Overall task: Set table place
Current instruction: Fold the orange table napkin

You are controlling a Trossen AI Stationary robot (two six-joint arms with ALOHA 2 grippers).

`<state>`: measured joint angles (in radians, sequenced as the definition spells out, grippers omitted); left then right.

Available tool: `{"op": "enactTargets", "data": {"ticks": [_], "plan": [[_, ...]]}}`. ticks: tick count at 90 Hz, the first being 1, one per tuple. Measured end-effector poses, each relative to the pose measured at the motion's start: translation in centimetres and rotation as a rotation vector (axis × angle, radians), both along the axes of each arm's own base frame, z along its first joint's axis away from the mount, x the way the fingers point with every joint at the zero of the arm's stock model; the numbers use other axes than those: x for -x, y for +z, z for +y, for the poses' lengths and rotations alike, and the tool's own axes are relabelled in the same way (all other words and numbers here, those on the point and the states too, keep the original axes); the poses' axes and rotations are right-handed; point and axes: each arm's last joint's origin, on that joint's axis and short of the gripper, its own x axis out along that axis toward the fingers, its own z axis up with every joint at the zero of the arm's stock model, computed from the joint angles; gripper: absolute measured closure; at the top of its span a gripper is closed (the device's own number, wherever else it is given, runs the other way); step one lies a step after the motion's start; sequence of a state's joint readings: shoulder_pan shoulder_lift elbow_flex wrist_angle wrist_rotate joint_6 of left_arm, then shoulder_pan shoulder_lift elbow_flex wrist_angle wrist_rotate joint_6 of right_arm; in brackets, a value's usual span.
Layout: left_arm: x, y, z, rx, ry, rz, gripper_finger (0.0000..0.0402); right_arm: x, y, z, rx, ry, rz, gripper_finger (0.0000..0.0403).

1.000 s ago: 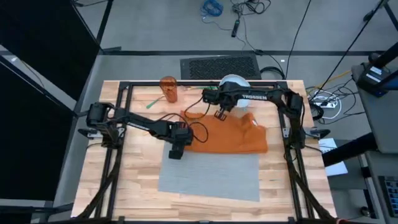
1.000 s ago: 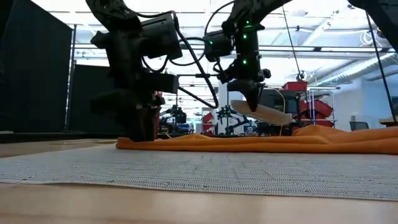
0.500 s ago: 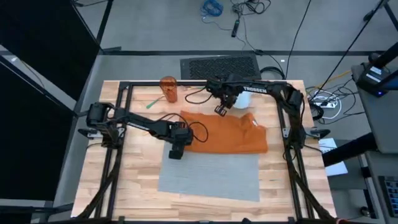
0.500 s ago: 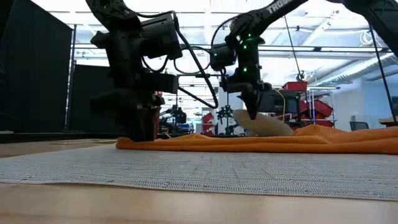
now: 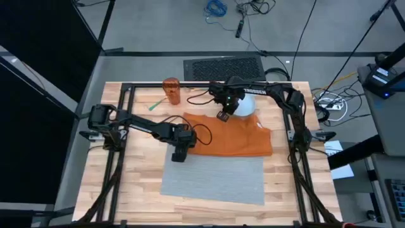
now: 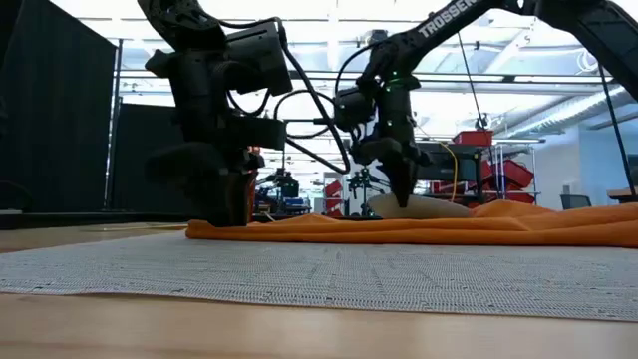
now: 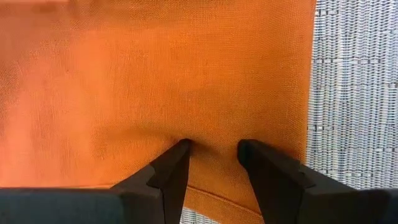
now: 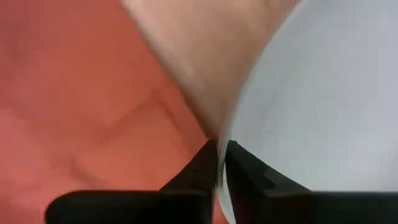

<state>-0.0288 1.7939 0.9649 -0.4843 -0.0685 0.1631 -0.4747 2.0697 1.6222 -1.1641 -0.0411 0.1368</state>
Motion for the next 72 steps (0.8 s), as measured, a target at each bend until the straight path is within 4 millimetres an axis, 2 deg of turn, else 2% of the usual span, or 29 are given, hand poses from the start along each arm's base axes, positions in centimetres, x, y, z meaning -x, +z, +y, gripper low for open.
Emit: {"op": "enactTargets", "data": {"ticks": [28,44,55,72], "plan": [[0.0,0.0,0.0,0.000,-0.001,0.000,0.0256,-0.2,0.0,-0.1,0.018,-0.011,-0.016,0.0291],[0.0,0.0,0.0,0.000,-0.001,0.001,0.0256,0.0,0.5,-0.1,0.052,-0.020,-0.006,0.0269],[0.0,0.0,0.0,0.000,-0.001,0.001,0.0256,0.2,2.3,0.5,0.102,-0.014,-0.042,0.0270],[0.0,0.0,0.0,0.000,0.000,0.002,0.0256,1.2,7.3,2.9,0.159,0.009,-0.165,0.0270]]}}
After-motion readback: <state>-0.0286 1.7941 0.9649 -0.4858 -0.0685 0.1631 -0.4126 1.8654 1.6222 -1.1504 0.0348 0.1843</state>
